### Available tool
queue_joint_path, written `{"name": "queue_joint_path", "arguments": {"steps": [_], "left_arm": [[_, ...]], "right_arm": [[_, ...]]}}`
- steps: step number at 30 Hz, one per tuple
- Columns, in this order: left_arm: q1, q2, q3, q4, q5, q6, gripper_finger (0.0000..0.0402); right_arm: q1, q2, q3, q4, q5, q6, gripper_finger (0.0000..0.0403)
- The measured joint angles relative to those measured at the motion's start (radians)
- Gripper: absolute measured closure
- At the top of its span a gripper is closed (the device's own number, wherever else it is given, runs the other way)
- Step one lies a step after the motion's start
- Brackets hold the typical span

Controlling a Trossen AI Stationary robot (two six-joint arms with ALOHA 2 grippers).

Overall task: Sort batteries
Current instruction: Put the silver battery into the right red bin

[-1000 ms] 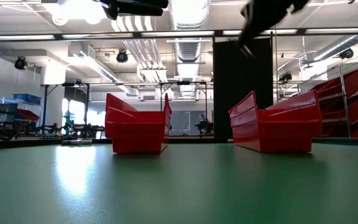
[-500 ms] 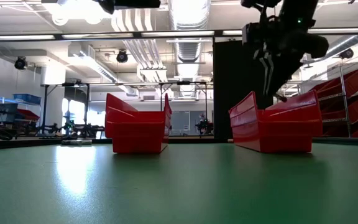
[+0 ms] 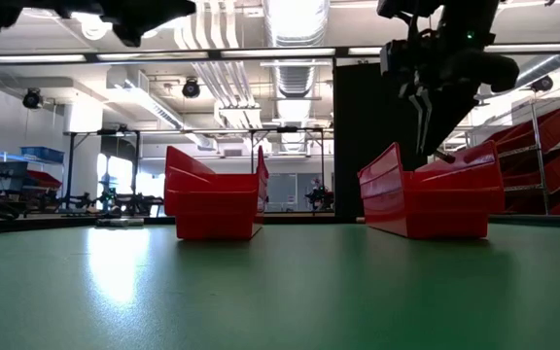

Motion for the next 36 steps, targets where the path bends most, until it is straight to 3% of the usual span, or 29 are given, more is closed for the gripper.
{"name": "queue_joint_path", "arguments": {"steps": [3,7,18,27,36], "left_arm": [[0.001,-0.051,-0.078,0.122,0.027,0.006,0.0215],[0.001,-0.083,-0.11,0.131,0.03,-0.001,0.0215],[0.001,-0.049,-0.087,0.117,0.022,0.017,0.0215],[0.001,-0.04,-0.082,0.117,0.019,0.019,0.0215],[0.001,-0.031,-0.082,0.119,-0.075,0.012,0.0215]], "right_arm": [[0.0,0.0,0.0,0.001,0.0,0.021,0.0378],[-0.006,0.006,0.0,0.004,-0.003,0.062,0.0378],[-0.039,0.1,0.0,0.003,-0.029,0.042,0.0378],[-0.039,0.104,0.001,0.003,-0.028,0.032,0.0378],[-0.039,0.145,-0.003,0.038,-0.047,0.006,0.0378]]}}
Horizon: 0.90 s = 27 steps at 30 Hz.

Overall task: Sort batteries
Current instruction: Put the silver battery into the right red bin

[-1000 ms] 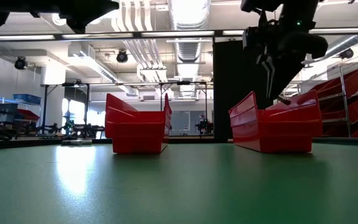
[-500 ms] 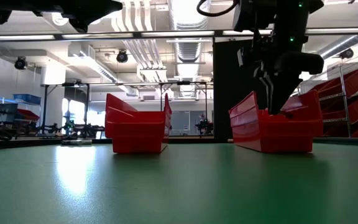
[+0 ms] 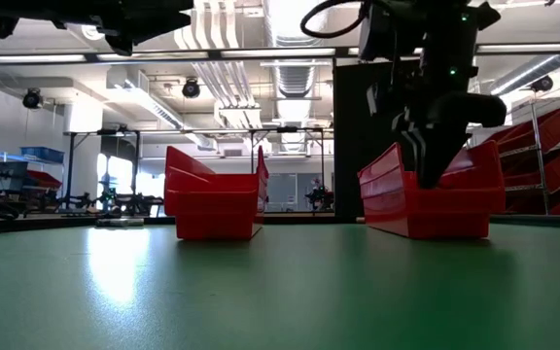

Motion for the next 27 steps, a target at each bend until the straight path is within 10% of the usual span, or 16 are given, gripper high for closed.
{"name": "queue_joint_path", "arguments": {"steps": [27], "left_arm": [[0.0,0.006,0.0,-0.001,0.0,-0.004,0.0215]], "right_arm": [[0.0,0.016,0.017,0.01,-0.006,-0.023,0.0378]]}}
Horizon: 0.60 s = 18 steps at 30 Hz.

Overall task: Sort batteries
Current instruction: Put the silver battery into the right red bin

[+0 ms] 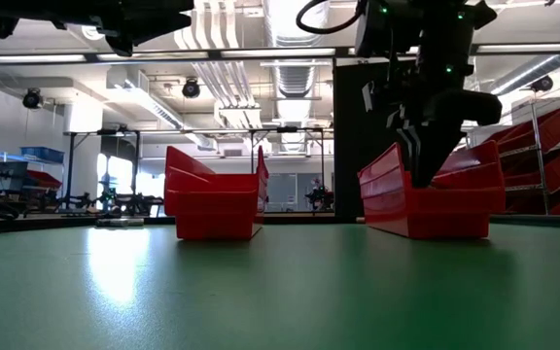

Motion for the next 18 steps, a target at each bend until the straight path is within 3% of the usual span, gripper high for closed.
{"name": "queue_joint_path", "arguments": {"steps": [18], "left_arm": [[0.014,0.0,0.0,0.012,0.0,-0.004,0.0215]], "right_arm": [[0.0,-0.002,0.005,-0.016,0.0,0.03,0.0378]]}}
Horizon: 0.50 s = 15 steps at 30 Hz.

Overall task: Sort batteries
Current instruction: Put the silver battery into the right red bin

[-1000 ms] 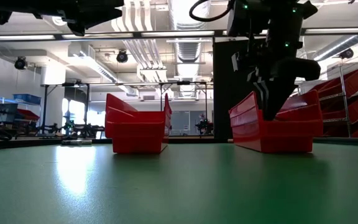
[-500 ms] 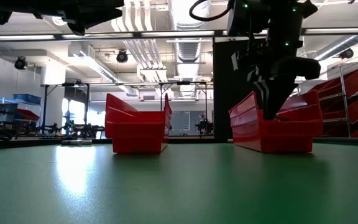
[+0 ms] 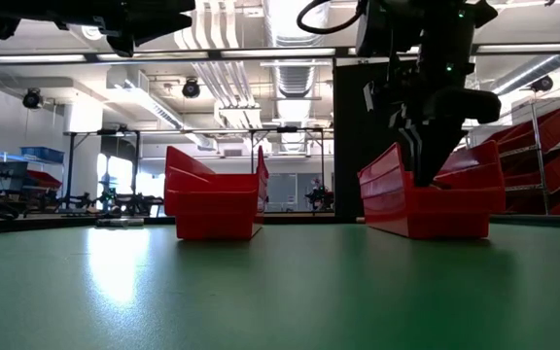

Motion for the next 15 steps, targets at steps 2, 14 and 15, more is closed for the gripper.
{"name": "queue_joint_path", "arguments": {"steps": [2,14,15], "left_arm": [[0.0,0.0,0.0,0.001,0.0,0.0,0.0215],[0.0,0.0,0.0,0.021,0.001,-0.063,0.0215],[0.0,0.0,0.0,0.021,0.001,-0.064,0.0215]], "right_arm": [[0.0,-0.002,0.0,-0.003,0.0,0.012,0.0378],[0.0,-0.002,-0.005,-0.007,0.0,0.072,0.0378],[0.0,-0.002,-0.007,-0.007,0.0,0.074,0.0378]]}}
